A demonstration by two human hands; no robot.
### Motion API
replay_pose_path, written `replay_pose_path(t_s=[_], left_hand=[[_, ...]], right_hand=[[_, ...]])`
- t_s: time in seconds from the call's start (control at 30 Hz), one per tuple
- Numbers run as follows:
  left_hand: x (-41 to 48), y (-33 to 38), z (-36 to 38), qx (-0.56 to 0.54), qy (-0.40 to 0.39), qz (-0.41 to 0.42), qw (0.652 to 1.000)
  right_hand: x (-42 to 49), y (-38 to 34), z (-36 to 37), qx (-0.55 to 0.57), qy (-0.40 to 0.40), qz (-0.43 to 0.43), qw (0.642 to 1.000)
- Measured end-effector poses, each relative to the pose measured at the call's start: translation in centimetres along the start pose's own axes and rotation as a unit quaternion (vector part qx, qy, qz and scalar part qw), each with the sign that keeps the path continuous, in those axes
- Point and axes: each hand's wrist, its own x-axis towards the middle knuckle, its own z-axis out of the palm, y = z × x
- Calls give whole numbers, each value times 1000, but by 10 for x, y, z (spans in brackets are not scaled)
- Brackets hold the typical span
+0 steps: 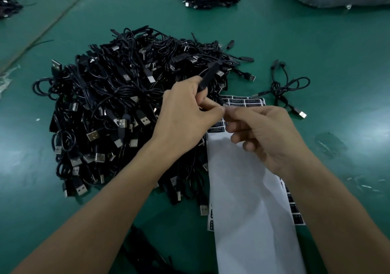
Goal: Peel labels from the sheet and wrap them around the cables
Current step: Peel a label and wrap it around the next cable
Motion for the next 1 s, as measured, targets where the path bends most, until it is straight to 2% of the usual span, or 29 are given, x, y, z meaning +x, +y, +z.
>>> replay_pose_path(t_s=[0.17, 0.3, 0.47, 0.63, 0.77, 1.0], left_hand=[[-1, -1, 2, 1, -20, 15, 1000], [-1, -1, 2, 12, -30, 5, 999], [3, 1, -5, -41, 21, -76, 996], [5, 0, -16, -73, 29, -78, 994], [6, 3, -19, -110, -7, -92, 990], [2, 11, -23, -116, -139, -93, 979]], right_hand=[[2, -1, 0, 35, 14, 21, 999], [3, 0, -1, 21, 16, 10, 1000], [6, 6, -5, -122, 70, -150, 979], [4, 6, -1, -92, 41, -202, 974], [1, 3, 0, -48, 38, -195, 979], [-1, 0, 1, -12, 27, -197, 980]])
